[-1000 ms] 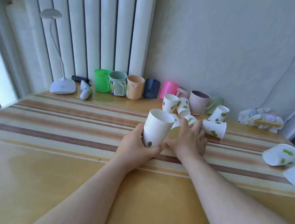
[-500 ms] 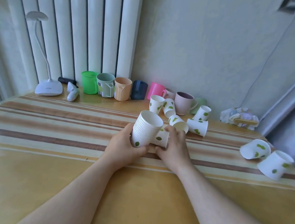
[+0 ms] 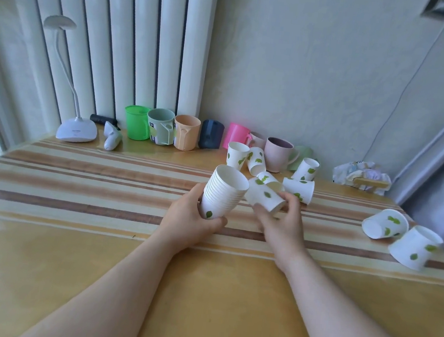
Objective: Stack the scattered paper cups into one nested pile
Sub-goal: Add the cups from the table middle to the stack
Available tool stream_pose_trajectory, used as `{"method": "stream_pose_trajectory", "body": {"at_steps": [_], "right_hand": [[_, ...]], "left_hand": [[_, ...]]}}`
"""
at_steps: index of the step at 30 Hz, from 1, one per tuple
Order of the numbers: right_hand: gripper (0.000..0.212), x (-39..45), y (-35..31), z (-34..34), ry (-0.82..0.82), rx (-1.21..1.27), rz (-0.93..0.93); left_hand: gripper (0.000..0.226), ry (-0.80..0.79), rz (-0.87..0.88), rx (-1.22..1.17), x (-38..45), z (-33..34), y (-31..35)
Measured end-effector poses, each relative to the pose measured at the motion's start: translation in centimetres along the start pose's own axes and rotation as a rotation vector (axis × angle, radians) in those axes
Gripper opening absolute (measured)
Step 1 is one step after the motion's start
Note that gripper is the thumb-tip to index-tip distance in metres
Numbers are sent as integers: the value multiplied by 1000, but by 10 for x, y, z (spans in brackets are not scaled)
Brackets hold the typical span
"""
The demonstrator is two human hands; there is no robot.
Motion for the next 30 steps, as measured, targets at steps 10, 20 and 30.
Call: {"method": "stream_pose_trajectory", "body": {"at_steps": [10,20,30], "right_hand": [[26,13,-41,-35,-77,690,209],[72,3,-50,-21,-213,193,-85],[44,17,-21,-26,-183,206,80]], "left_hand": [[68,-51,85,114,-1,6,9],[73,-65,123,238,1,8,8],[66,-21,110,218,7,10,2]]}}
Point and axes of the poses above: each hand's wrist, its own x-axis towards the middle knuckle, its own z-axis out of the palm, y = z × x, the point moved 6 cm from there along x, towards the middle knuckle
